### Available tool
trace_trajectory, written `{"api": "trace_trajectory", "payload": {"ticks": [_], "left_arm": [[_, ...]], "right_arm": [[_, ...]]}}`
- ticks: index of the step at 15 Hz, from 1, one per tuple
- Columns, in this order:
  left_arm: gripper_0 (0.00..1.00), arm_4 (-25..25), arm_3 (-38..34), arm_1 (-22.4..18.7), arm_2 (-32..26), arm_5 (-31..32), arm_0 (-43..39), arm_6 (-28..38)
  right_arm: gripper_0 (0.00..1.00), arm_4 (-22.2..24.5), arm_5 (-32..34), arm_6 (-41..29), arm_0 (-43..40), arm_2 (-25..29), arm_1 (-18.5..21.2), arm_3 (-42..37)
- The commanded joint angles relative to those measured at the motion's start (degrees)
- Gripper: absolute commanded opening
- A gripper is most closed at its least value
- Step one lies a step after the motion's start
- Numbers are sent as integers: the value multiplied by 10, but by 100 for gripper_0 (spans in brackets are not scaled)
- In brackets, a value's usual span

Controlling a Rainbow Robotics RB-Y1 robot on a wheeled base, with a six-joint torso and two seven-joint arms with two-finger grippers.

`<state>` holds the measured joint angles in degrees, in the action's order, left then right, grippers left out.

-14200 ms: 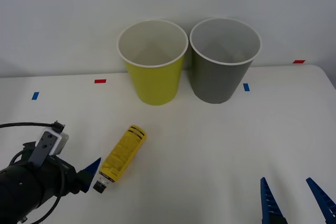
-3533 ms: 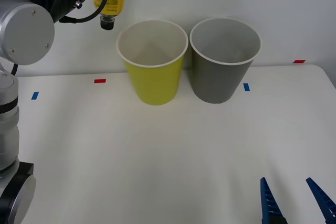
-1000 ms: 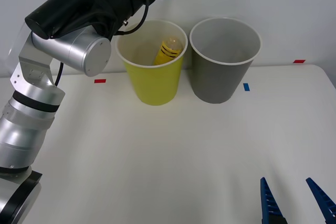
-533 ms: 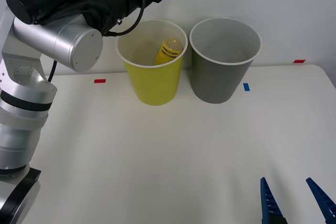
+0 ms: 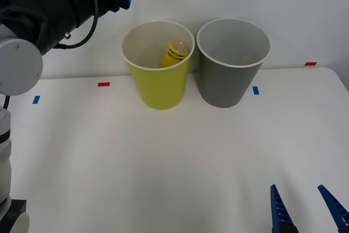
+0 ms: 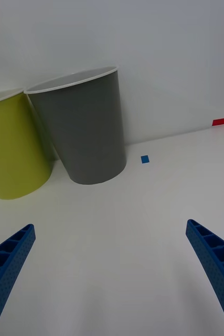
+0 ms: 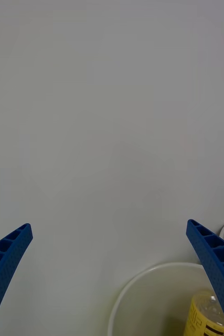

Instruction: Put cans in the gray bin and PET bottles in the light green bin.

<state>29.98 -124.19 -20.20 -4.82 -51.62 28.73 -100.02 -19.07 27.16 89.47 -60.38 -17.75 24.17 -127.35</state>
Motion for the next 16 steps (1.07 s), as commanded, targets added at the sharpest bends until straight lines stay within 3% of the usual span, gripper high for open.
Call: {"api": "trace_trajectory", "payload": {"ticks": [1,5,9,12,16], "left_arm": [[100,16,-61,0,-38,-43,-55,-4],[100,32,-134,-5,-79,-42,-176,-4],[100,51,-171,25,-119,-34,-269,-15],[100,90,-171,25,-127,50,-357,-25],[100,147,-171,26,-121,154,-458,-96]], "right_arm": [[100,0,0,0,0,0,0,0],[100,0,0,0,0,0,0,0],[100,0,0,0,0,0,0,0],[100,0,0,0,0,0,0,0],[100,0,0,0,0,0,0,0]]}}
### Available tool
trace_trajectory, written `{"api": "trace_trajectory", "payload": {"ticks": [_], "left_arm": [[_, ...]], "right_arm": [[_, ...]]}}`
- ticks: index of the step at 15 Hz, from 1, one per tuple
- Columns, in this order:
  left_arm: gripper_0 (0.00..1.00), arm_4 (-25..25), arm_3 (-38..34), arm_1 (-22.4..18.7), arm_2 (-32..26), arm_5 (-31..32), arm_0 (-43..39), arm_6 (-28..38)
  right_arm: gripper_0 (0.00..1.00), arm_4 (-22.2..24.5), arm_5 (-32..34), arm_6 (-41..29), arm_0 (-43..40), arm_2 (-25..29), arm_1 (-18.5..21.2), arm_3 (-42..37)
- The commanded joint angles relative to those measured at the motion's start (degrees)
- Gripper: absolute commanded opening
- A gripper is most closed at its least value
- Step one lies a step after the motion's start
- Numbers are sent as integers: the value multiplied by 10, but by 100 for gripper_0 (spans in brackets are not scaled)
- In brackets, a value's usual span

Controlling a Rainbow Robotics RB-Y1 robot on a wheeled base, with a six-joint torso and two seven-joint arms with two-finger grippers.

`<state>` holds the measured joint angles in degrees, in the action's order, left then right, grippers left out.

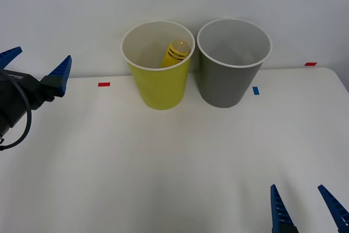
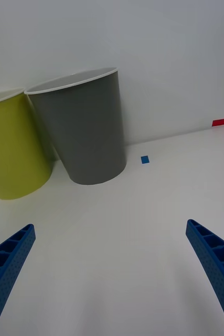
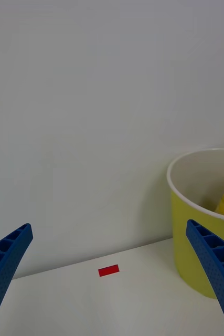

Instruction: Put cans in the gray bin and PET bottles in the light green bin.

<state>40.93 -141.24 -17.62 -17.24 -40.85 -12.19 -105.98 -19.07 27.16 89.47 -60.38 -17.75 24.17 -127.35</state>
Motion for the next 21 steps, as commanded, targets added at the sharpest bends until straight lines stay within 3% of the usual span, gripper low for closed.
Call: {"api": "trace_trajectory", "payload": {"ticks": [1,4,6,10,11,13,15,17,18,21], "left_arm": [[100,54,1,-1,6,68,-72,-49],[100,53,2,-24,25,115,-121,-46],[100,71,3,-32,21,106,-129,-46],[100,79,3,34,33,102,-154,-104],[100,81,3,29,33,111,-163,-113],[100,26,3,11,62,169,-187,-88],[100,-53,3,-19,94,228,-216,17],[100,-93,8,-32,113,281,-257,60],[100,-112,31,-44,135,349,-281,69],[100,-125,86,-67,171,468,-316,68]], "right_arm": [[100,0,0,0,0,0,0,0],[100,0,0,0,0,0,0,0],[100,0,0,0,0,0,0,0],[100,0,0,0,0,0,0,0],[100,0,0,0,0,0,0,0],[100,0,0,0,0,0,0,0],[100,0,0,0,0,0,0,0],[100,0,0,0,0,0,0,0],[100,0,0,0,0,0,0,0],[100,0,0,0,0,0,0,0]]}}
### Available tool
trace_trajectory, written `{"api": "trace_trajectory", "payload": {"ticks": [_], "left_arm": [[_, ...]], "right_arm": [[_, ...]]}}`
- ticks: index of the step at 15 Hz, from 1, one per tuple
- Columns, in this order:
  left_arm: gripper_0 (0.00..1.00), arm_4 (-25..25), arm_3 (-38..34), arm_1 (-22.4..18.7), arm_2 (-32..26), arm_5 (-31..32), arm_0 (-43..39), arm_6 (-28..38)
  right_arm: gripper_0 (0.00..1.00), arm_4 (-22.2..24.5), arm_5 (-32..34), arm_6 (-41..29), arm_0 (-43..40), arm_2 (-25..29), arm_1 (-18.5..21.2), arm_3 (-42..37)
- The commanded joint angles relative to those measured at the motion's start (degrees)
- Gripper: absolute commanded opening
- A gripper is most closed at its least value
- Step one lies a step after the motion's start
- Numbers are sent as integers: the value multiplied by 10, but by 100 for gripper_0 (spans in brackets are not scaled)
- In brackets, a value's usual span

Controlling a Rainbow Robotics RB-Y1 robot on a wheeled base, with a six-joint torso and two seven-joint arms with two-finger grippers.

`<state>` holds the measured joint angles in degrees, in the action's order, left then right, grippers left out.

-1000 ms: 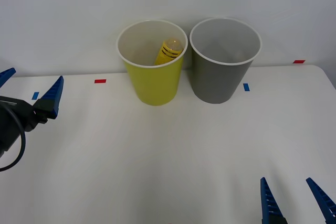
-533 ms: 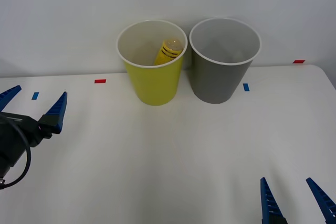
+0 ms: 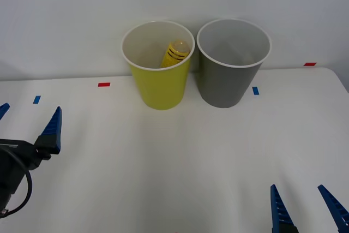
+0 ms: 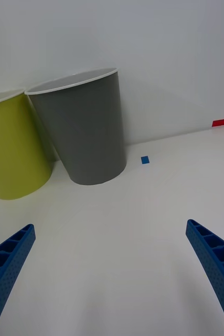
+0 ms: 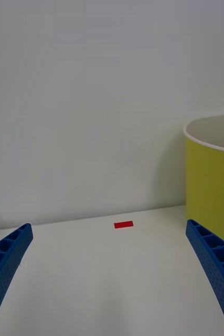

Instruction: Put cans in the gray bin and PET bottles in the light green bin.

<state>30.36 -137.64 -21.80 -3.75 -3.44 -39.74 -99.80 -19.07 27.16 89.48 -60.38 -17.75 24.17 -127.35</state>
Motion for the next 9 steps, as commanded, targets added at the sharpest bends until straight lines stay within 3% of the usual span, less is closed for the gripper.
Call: {"api": "trace_trajectory", "payload": {"ticks": [1,4,9], "left_arm": [[100,-20,58,-32,41,109,-52,7],[100,-28,96,-46,81,187,-78,6],[100,-41,111,-68,117,237,-127,7]], "right_arm": [[100,0,0,0,0,0,0,0],[100,0,0,0,0,0,0,0],[100,0,0,0,0,0,0,0]]}}
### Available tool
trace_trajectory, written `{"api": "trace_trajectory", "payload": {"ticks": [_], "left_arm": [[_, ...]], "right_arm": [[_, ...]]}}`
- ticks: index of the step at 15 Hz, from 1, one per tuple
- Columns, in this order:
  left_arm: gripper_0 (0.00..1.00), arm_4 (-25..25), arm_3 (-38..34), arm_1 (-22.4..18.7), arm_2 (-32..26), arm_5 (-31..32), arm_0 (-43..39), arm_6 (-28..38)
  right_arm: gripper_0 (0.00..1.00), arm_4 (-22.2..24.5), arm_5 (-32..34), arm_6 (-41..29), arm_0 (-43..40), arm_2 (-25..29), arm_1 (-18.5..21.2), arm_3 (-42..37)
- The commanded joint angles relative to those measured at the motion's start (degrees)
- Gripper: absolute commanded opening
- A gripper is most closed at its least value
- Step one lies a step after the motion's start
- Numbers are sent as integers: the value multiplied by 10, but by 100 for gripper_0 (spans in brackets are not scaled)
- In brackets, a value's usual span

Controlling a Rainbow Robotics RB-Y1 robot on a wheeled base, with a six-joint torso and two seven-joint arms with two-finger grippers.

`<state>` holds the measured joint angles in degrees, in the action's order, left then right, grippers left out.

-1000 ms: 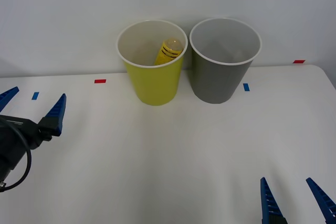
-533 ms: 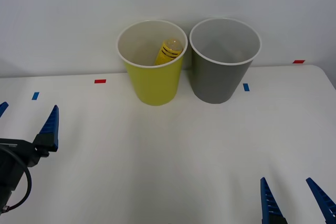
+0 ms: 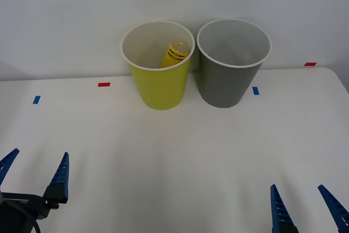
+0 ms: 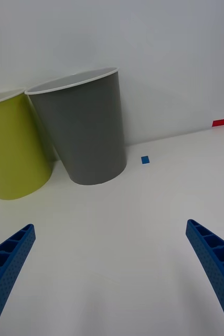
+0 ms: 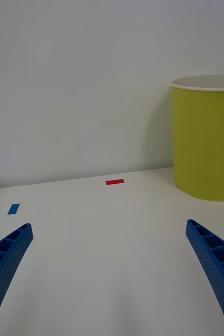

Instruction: Put cans in the gray bin and PET bottles in the light green bin.

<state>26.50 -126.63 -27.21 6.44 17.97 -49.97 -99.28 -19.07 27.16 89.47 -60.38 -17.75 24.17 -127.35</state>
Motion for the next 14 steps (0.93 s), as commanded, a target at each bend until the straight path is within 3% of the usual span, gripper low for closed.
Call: {"api": "trace_trajectory", "payload": {"ticks": [1,8,14], "left_arm": [[100,-5,1,-16,20,36,-36,2],[100,-37,46,-19,60,159,-93,3],[100,-59,53,-19,63,183,-128,7]], "right_arm": [[100,0,0,0,0,0,0,0],[100,0,0,0,0,0,0,0],[100,0,0,0,0,0,0,0]]}}
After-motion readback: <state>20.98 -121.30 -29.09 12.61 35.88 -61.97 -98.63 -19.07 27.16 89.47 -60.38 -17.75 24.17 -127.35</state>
